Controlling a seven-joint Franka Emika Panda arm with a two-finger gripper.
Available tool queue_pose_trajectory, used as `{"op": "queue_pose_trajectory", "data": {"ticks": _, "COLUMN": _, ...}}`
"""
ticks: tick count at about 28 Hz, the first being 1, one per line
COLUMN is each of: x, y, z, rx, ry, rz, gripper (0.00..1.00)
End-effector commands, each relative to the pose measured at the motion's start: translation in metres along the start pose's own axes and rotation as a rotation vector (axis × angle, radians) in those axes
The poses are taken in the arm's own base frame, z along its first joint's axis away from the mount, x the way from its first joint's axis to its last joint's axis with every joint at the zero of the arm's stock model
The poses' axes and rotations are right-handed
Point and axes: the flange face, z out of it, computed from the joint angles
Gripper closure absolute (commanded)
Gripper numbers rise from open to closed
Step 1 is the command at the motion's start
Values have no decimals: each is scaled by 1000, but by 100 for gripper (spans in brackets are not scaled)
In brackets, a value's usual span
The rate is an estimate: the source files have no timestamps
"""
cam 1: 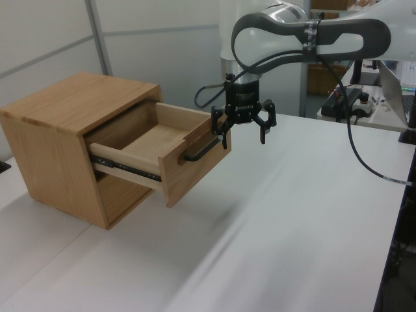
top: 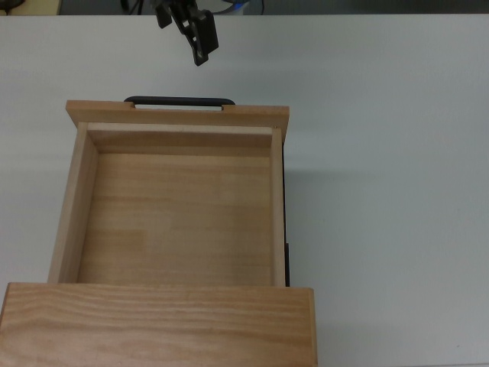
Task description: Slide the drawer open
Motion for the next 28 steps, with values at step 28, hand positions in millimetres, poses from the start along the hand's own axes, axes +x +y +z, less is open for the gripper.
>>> {"op": "queue_pose_trajectory", "data": {"ticks": 28, "x": 8, "y": 9, "z": 15, "rx": -91, "ry": -30, "rz": -810, "gripper": 0}}
